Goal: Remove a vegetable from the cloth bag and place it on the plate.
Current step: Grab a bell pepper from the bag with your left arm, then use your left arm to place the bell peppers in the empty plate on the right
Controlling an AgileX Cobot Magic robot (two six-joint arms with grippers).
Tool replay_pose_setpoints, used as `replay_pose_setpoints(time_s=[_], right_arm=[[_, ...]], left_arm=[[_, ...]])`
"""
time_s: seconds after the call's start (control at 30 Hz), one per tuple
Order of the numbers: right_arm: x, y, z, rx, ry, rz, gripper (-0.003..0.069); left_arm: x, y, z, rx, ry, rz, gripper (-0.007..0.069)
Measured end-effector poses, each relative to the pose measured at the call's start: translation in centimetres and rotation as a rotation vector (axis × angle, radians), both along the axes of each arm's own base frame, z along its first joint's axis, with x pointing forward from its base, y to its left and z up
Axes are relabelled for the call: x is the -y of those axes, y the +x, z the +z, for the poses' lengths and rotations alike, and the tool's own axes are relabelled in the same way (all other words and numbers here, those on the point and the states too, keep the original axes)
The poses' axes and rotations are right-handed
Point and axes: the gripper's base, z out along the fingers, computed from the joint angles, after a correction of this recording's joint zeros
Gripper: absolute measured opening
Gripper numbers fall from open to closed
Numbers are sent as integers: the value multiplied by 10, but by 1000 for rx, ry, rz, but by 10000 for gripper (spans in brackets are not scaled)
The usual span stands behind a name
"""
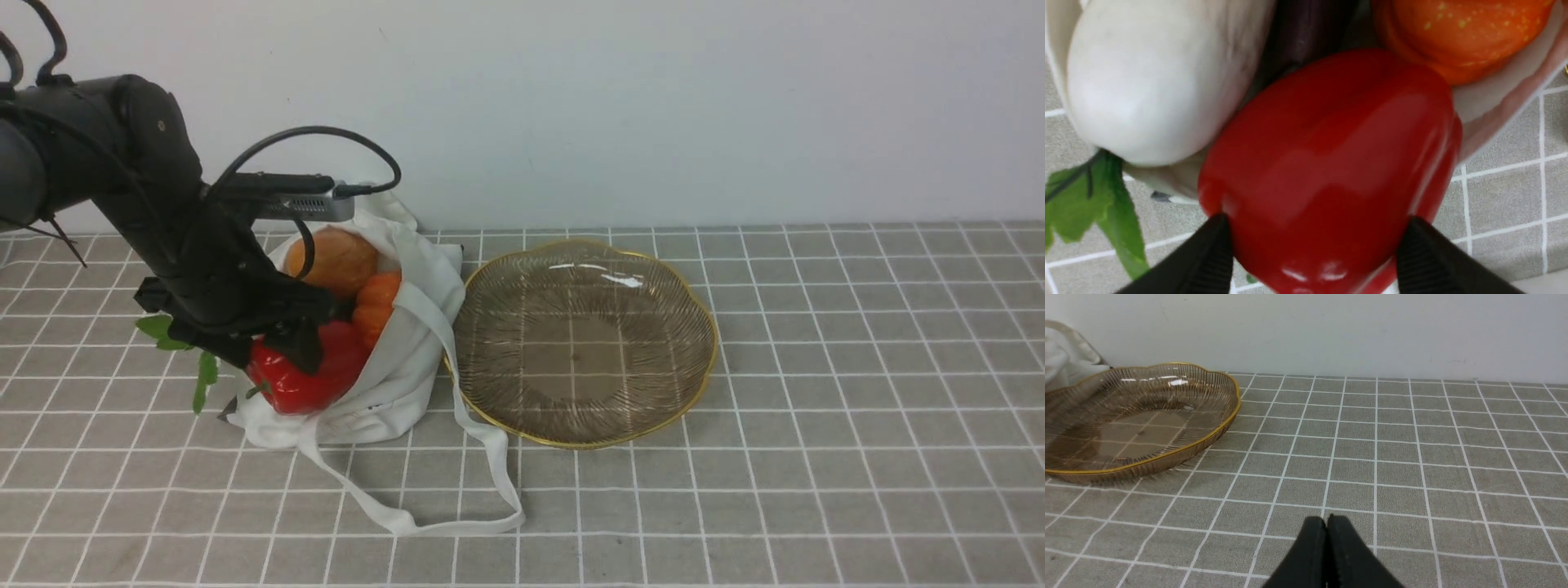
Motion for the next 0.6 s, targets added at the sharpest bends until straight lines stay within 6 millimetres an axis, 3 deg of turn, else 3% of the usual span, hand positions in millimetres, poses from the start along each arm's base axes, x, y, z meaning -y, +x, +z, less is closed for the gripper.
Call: replay_pose_setpoints(time_s=[0.17, 0.4, 0.5, 0.6], right_arm=[[0, 0, 0, 0, 0, 0, -15], [0, 0, 0, 0, 0, 0, -15], [0, 0, 0, 0, 0, 0, -15], [0, 0, 0, 0, 0, 0, -15]], left_arm=[[-1, -7, 24, 63, -1, 0, 460], [-1, -32, 104, 240, -35, 12, 460], [14, -35, 131, 284, -99, -18, 460], [40, -35, 141, 285, -158, -80, 460]])
